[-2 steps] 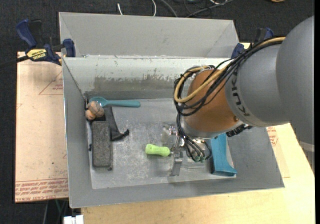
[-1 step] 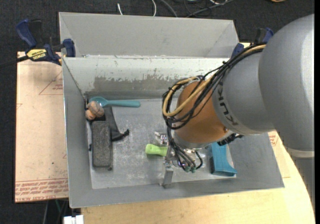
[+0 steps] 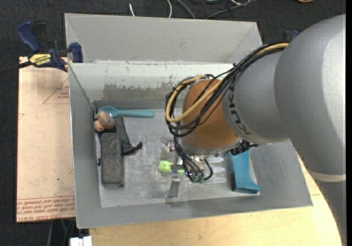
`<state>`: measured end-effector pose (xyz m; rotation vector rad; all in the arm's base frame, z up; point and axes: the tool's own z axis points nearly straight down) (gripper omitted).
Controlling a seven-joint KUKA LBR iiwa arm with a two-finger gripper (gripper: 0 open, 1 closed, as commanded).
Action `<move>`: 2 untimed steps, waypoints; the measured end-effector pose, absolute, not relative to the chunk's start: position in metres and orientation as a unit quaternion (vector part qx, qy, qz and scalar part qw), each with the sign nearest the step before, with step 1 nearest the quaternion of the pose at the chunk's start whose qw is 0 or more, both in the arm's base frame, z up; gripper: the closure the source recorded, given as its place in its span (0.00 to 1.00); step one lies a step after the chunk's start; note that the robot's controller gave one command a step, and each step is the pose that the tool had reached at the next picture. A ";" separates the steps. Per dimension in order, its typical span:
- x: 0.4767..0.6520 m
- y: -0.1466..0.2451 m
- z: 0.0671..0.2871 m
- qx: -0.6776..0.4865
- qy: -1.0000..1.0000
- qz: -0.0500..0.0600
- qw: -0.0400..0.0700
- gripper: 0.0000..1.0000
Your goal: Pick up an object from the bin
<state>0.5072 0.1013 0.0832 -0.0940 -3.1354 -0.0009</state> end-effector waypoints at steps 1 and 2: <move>0.517 0.115 0.092 -0.028 -1.000 -0.002 -0.001 0.00; 0.516 0.098 0.093 -0.034 -0.999 -0.002 -0.001 0.00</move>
Offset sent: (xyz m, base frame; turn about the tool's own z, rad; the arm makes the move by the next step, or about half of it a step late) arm 0.0063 -0.0374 0.0149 0.1130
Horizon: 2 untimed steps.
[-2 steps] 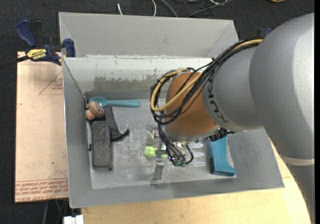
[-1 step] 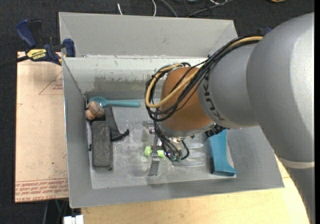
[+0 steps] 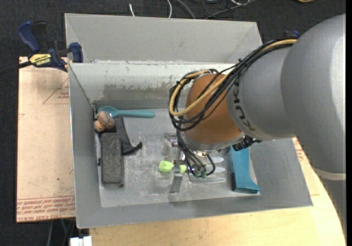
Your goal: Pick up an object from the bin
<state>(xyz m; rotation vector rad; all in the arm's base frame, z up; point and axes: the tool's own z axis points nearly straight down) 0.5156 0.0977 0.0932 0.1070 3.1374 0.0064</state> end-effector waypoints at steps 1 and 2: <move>0.501 0.096 0.083 0.067 0.998 0.001 0.001 0.00; 0.499 0.085 0.089 -0.032 0.999 0.002 0.002 0.00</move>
Offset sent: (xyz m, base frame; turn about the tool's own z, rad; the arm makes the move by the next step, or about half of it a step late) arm -0.0161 -0.0362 0.0066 0.0510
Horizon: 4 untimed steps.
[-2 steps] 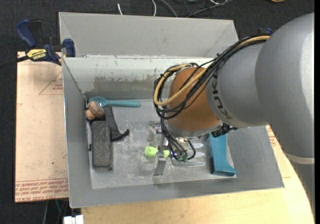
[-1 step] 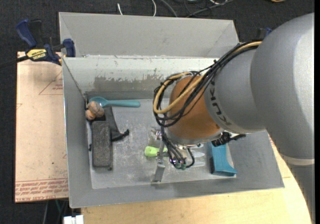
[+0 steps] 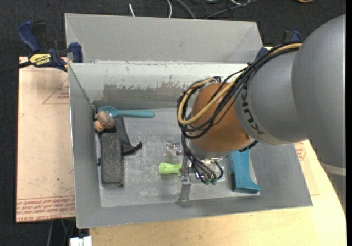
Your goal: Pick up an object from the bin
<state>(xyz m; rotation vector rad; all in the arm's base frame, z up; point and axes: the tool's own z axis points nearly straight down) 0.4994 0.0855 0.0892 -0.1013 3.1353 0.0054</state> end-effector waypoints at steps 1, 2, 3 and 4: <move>0.509 0.063 0.090 0.055 0.998 0.003 0.002 0.00; 0.509 0.052 0.070 0.046 0.999 0.002 0.002 1.00; 0.509 0.052 0.070 0.046 0.999 0.003 0.002 0.00; 0.509 0.052 0.070 0.046 0.999 0.003 0.003 1.00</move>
Offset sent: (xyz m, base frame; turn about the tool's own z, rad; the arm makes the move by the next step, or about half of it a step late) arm 0.0092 -0.0338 -0.0192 0.1571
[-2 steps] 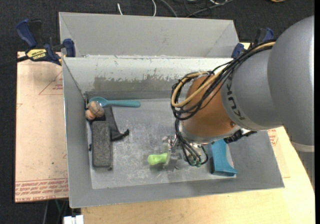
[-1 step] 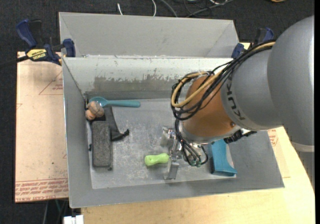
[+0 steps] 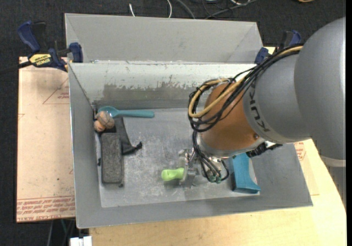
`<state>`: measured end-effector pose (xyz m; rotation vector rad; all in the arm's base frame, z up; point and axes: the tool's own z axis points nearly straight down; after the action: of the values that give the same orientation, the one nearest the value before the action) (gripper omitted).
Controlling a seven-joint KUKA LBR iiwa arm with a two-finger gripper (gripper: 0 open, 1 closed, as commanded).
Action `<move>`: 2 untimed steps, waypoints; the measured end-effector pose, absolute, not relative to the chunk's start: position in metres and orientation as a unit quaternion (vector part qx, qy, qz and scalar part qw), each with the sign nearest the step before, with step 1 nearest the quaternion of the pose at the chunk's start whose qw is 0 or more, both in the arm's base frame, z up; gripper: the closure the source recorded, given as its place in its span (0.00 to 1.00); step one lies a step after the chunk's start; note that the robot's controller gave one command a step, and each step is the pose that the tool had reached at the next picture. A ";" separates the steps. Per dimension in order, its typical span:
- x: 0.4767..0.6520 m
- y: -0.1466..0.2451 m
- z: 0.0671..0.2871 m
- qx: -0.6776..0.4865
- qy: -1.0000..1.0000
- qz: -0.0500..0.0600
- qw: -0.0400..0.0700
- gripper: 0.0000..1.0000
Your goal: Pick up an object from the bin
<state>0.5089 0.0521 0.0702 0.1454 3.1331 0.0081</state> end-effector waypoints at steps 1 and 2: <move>0.509 0.052 0.070 0.046 0.999 0.003 0.002 1.00; 0.501 0.054 0.070 0.001 1.000 0.002 0.004 1.00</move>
Offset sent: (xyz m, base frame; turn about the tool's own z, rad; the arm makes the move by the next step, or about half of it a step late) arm -0.0298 0.0044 -0.0002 -0.2744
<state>0.5006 0.0539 0.0704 0.0033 3.1329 0.0075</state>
